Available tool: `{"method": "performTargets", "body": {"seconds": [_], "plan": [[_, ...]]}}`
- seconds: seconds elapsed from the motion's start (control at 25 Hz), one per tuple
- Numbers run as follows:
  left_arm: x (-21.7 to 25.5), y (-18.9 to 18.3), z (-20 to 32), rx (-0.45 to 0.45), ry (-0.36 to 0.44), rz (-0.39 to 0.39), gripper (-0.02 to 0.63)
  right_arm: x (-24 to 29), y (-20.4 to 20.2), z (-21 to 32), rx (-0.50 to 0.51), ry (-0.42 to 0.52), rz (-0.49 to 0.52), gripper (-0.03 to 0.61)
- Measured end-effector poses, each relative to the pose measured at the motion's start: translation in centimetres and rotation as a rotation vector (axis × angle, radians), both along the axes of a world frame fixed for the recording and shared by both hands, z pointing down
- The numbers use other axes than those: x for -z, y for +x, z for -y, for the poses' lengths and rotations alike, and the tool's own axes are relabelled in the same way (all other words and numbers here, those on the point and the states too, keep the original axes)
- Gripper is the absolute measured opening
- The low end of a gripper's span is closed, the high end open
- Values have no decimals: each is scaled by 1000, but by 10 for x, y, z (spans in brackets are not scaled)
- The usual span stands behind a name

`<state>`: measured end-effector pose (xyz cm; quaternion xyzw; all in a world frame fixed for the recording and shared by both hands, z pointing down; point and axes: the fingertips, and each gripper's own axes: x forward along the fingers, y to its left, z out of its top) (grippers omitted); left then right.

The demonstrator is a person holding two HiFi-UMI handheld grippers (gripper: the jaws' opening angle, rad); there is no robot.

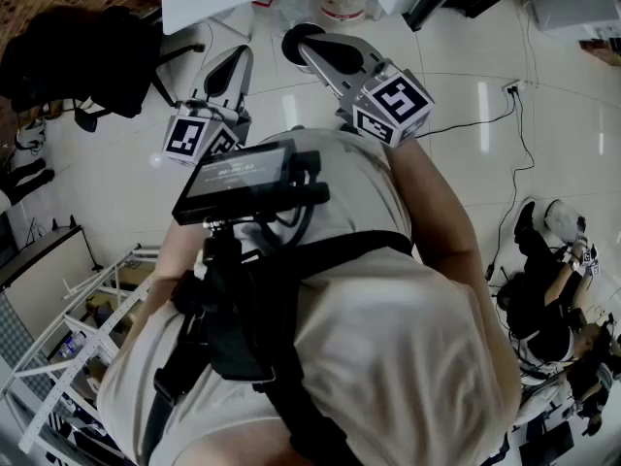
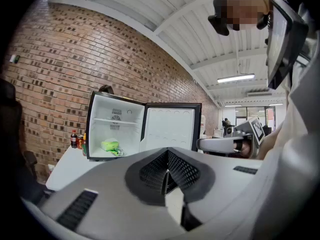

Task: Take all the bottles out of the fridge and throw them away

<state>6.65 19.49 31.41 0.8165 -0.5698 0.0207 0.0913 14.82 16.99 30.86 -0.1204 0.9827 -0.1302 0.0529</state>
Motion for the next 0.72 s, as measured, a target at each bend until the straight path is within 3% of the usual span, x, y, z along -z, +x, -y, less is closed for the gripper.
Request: {"method": "performTargets", "body": {"seconds": [0.4, 0.72], "plan": [[-12, -8, 20, 40, -20, -27, 2, -8, -2, 32, 3, -14, -22, 0], [-36, -61, 82, 8, -42, -80, 2, -17, -46, 91, -61, 3, -84, 0]]}}
